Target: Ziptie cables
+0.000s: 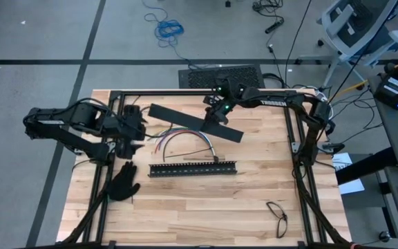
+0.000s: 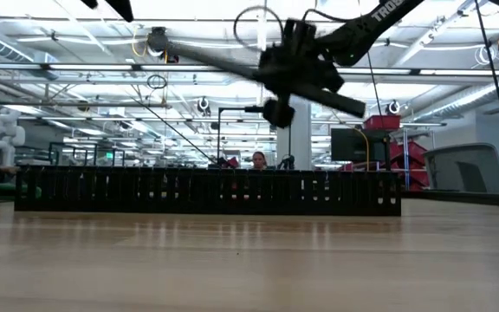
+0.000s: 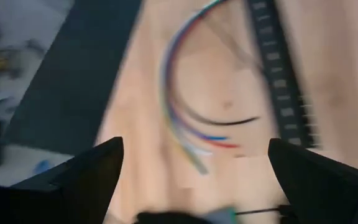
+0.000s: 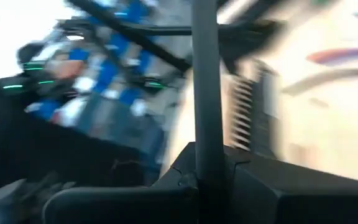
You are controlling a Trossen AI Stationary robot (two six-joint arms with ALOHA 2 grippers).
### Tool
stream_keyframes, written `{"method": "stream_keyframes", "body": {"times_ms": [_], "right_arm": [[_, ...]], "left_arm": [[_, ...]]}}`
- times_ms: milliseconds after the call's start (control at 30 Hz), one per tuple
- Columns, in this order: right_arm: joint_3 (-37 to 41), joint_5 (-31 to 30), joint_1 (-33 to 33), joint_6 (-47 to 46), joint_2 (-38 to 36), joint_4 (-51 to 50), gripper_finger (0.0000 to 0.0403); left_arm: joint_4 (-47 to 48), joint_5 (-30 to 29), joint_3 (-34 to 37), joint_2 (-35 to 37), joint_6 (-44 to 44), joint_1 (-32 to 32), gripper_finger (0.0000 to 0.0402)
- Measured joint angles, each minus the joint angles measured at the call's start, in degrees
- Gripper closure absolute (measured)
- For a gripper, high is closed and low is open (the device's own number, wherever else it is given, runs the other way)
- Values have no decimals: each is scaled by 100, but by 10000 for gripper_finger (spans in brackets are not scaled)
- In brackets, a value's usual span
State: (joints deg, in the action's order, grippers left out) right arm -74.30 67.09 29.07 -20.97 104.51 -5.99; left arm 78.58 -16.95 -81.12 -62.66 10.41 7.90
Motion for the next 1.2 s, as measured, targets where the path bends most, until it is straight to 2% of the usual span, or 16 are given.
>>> {"method": "stream_keyframes", "body": {"times_ms": [200, 300, 433, 533, 633, 733, 833, 900, 1000, 1100, 1133, 1200], "right_arm": [[-76, -1449, 172, 1154, -15, -1743, 402], [-380, -2427, 84, 1868, -15, -2891, 402], [-926, -4059, -335, 2883, -17, -4320, 402], [-1303, -4764, -752, 3387, -20, -4788, 402], [-1570, -5459, -1126, 3571, -26, -4826, 402], [-1688, -6162, -1294, 3677, -26, -4824, 403], [-1694, -6250, -1205, 3612, -26, -4857, 403], [-1694, -6151, -1101, 3534, -26, -4893, 403], [-1693, -5686, -901, 3518, -26, -4986, 403], [-1692, -4898, -656, 3394, -26, -5145, 403], [-1694, -4443, -569, 3360, -26, -5197, 403], [-1692, -3397, -405, 3353, -26, -5267, 403]], "left_arm": [[128, 1188, 0, -2, 1, 0, 7], [254, 1384, 0, -29, -99, -10, 7], [529, 1381, -2, -226, 57, -286, 7], [571, 1378, -2, -482, 549, -627, 7], [546, 1449, -2, -707, 983, -1036, 7], [437, 2246, -2, -821, 1071, -1321, 7], [438, 2824, -2, -824, 885, -1390, 7], [510, 2850, -4, -824, 808, -1382, 7], [549, 2846, -4, -823, 657, -1349, 7], [562, 2660, -4, -813, 362, -1348, 7], [586, 2518, -4, -813, 458, -1351, 7], [688, 1851, -3, -847, 566, -1350, 7]]}}
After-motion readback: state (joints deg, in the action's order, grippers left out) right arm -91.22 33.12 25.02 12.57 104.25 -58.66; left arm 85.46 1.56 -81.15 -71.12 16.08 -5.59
